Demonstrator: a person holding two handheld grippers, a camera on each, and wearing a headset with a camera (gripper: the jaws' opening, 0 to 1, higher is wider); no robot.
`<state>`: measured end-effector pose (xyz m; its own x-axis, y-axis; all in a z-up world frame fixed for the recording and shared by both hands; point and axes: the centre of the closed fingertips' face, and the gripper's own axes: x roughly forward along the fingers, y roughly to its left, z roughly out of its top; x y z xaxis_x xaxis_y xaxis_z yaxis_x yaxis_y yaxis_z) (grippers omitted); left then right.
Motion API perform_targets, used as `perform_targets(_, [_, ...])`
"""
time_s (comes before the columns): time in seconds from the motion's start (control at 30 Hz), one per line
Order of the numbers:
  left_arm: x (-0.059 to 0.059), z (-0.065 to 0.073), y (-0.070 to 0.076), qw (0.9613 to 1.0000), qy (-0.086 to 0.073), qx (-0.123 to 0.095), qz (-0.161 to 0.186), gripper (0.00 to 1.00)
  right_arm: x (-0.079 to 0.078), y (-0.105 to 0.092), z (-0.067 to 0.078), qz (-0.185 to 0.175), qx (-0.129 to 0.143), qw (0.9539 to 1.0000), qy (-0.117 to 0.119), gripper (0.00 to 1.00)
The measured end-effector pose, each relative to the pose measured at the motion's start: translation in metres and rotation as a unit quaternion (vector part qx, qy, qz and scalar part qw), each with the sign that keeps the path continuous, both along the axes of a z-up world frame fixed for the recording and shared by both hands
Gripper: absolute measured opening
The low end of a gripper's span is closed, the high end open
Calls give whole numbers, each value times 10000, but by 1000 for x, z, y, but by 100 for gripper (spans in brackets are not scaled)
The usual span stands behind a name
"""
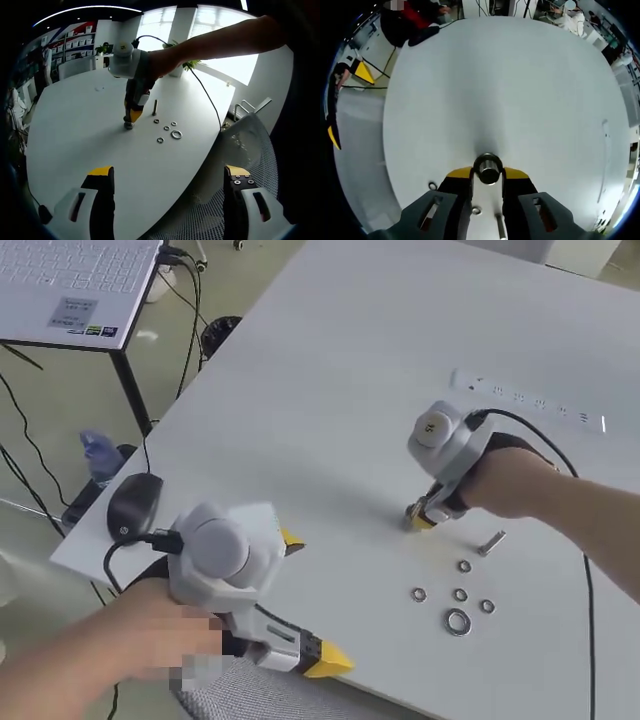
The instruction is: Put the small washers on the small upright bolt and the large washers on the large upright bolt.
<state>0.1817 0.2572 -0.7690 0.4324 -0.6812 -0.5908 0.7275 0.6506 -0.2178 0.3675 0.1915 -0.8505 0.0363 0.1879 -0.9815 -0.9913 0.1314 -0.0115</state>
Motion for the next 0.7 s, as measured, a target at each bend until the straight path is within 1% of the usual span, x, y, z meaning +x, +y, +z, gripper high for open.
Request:
perform_targets(0.1, [-1,-1,1,10000,14,-2,13,90,1,-1,-2,-14,-14,10000,-16,21])
perform_targets(0.27, [-2,-2,1,10000,25,1,6,89,0,-1,0,-14,1,10000,-74,21])
perform_targets(0.33, [-3,-3,2,10000,34,7,5,89,-1,-2,0,-48,-17,10000,-38,21])
perform_targets(0.5, [-4,-3,3,10000,32,9,4,89,-4,-1,-1,-68,-18,10000,-68,21])
perform_targets(0.7, [-3,-1,4,10000,22,-13,41,89,-6,0,-3,-111,-23,9999,-45,21])
